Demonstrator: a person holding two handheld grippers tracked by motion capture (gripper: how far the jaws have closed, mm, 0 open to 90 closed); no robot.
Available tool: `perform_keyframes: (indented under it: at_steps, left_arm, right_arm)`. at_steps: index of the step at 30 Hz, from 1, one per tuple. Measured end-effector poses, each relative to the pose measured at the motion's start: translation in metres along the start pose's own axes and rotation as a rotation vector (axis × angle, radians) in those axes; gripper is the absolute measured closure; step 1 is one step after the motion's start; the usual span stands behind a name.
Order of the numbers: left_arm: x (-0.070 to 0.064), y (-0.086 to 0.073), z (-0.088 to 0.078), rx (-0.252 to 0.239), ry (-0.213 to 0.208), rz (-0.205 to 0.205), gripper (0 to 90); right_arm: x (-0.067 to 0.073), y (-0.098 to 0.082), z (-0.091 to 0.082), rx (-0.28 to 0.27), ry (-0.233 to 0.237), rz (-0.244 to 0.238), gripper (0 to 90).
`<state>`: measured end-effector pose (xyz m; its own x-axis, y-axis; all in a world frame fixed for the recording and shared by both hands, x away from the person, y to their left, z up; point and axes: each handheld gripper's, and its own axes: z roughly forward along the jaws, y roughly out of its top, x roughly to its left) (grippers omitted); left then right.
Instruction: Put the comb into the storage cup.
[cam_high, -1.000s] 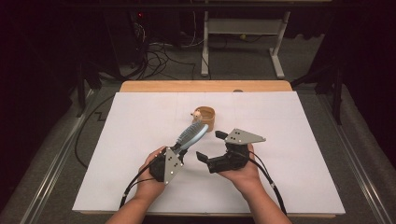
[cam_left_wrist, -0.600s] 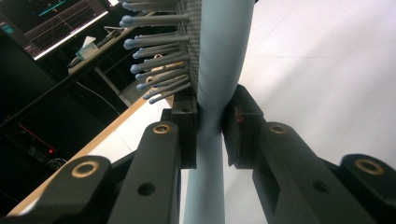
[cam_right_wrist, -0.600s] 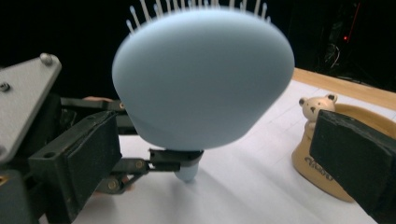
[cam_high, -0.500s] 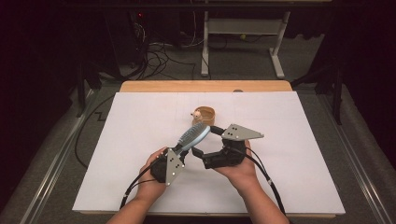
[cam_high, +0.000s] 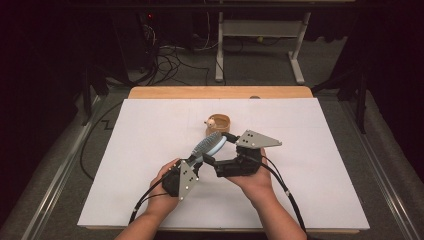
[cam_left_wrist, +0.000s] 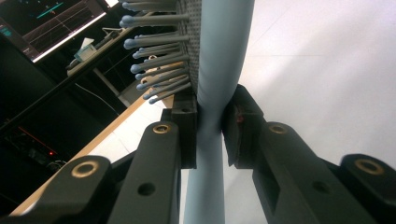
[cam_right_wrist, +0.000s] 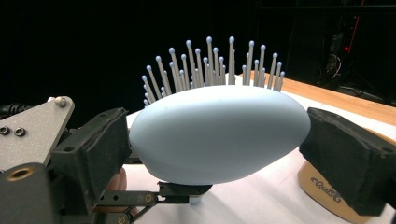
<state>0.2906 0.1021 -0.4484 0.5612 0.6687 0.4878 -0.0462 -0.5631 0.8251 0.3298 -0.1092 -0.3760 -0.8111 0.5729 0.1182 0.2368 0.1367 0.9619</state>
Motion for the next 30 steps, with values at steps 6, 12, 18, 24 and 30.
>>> perform_keyframes:
  at_steps: [6,12,18,24,30]
  left_arm:
    - [0.0004,0.0,-0.0005,-0.003,0.004,-0.003,76.7]
    - [0.0001,-0.0002,-0.0002,0.0,0.002,0.001,76.7]
    - [0.001,-0.0002,-0.001,-0.002,0.008,-0.003,76.6]
    - [0.0013,0.0002,-0.0014,-0.006,0.009,-0.001,76.7]
    - [0.0001,0.0008,-0.0017,-0.006,0.011,0.001,76.7]
  right_arm:
    - [0.0001,0.0001,-0.0001,-0.009,0.004,0.004,14.7]
    - [-0.0007,0.0002,0.0002,-0.015,0.002,0.004,16.0]
    - [0.0002,-0.0002,0.0007,-0.019,0.005,0.008,17.1]
    - [0.0008,-0.0016,0.0034,-0.019,0.011,0.013,17.6]
    - [0.0007,-0.0032,0.0065,-0.019,0.014,0.018,18.0]
